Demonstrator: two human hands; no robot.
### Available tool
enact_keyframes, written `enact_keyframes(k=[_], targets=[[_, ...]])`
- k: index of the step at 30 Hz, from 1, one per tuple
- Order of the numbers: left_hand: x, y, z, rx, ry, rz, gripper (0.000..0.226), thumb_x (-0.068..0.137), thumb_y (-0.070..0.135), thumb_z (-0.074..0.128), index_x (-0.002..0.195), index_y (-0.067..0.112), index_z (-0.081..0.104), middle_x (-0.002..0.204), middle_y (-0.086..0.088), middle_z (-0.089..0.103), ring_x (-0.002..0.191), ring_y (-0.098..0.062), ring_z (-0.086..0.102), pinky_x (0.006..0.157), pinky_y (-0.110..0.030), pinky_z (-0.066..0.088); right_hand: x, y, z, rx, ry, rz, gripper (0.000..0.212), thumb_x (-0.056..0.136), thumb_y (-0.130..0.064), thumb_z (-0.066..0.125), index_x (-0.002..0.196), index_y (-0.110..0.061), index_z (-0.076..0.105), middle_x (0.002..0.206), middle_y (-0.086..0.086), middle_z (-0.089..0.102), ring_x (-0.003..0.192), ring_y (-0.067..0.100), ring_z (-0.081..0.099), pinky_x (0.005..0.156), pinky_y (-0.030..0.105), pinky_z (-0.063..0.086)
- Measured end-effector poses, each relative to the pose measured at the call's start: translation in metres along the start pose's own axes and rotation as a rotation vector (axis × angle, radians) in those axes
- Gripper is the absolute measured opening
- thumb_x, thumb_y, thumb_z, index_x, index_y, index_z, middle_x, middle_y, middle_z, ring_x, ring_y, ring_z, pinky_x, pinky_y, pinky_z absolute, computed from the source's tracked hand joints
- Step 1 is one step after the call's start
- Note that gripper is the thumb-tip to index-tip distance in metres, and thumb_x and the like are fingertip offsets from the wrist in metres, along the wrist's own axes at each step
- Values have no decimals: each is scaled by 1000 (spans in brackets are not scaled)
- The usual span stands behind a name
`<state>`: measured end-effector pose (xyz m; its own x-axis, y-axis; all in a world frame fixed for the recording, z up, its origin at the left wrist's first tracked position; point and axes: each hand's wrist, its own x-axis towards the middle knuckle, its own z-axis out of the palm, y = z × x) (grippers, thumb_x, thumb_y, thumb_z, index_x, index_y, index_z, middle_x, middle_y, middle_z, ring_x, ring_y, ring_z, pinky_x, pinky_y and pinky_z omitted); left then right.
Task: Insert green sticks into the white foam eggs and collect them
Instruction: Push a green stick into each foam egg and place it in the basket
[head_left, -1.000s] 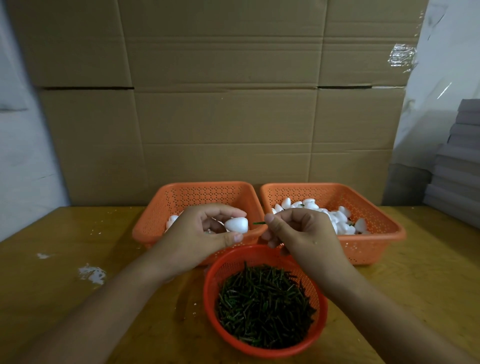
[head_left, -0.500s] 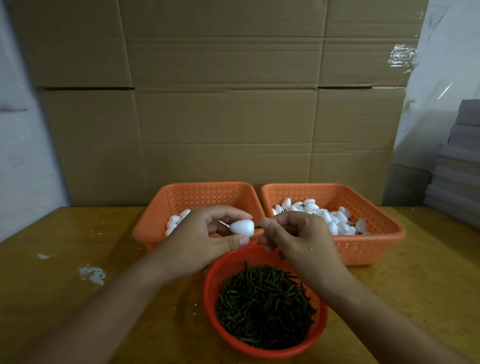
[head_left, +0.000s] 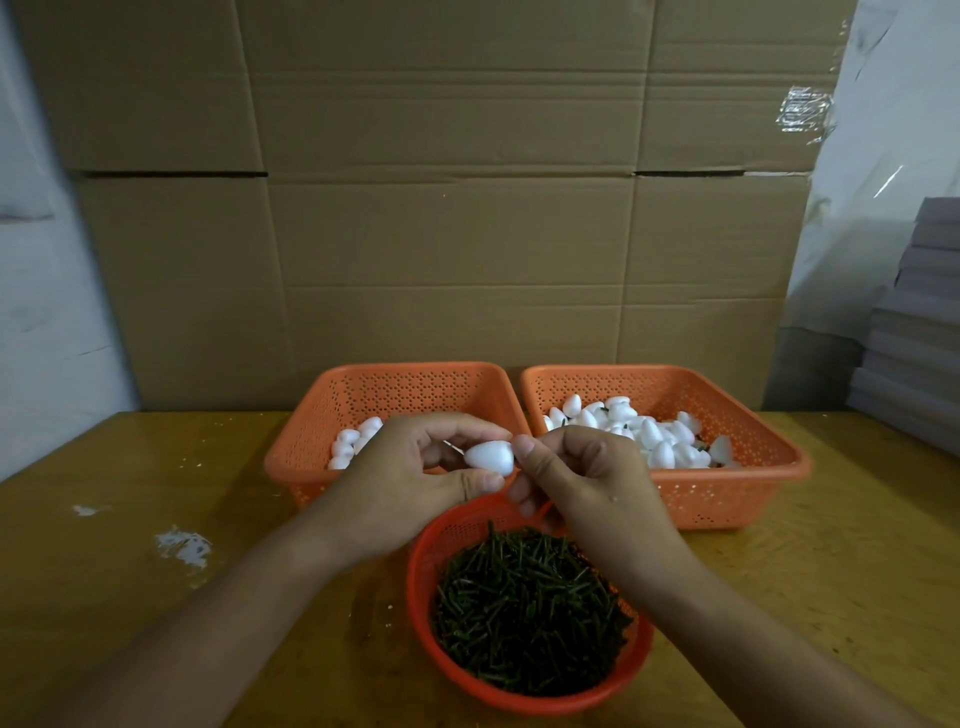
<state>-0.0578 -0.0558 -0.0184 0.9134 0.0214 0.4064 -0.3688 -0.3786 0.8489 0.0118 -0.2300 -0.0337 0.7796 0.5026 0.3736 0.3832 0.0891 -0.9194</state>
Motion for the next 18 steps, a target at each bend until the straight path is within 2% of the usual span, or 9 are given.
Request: enact_keyframes(k=[3, 6, 9, 12, 18], targets=[[1, -1, -4, 18, 1, -21, 34, 74, 28, 77, 108, 28, 74, 108, 5, 74, 103, -15, 70, 89, -21, 54, 1, -3, -1, 29, -39, 64, 27, 96, -25, 62, 83, -3, 70, 63, 1, 70, 54, 5, 62, 48, 18, 46], [0, -1, -8, 10, 33, -31, 35, 73, 27, 79, 107, 32, 74, 106, 3, 75, 100, -14, 71, 90, -27, 56, 1, -6, -3, 31, -84, 118, 17, 97, -18, 61, 92, -5, 71, 73, 2, 74, 61, 6, 66, 50, 18, 47], [1, -1, -8, -58, 53, -44, 36, 74, 24, 79, 108, 33, 74, 108, -1, 74, 95, -13, 72, 82, -27, 59, 0, -6, -3, 40, -115, 153, 12, 97, -13, 61, 98, -5, 71, 81, 4, 76, 67, 8, 68, 52, 18, 49], [1, -1, -6, -135, 70, -66, 42, 76, 20, 78, 116, 25, 69, 109, -3, 73, 88, -13, 70, 69, -23, 56, -1, -3, 0, 49, -146, 183, 10, 95, -13, 65, 93, -7, 72, 82, 4, 75, 69, 10, 67, 53, 19, 48], [2, -2, -4, -148, 91, -83, 41, 76, 24, 78, 116, 26, 68, 106, 1, 75, 87, -11, 71, 67, -22, 56, -3, -1, 4, 94, -112, 221, 11, 89, -19, 72, 80, -14, 73, 74, 0, 73, 67, 9, 66, 53, 17, 47]])
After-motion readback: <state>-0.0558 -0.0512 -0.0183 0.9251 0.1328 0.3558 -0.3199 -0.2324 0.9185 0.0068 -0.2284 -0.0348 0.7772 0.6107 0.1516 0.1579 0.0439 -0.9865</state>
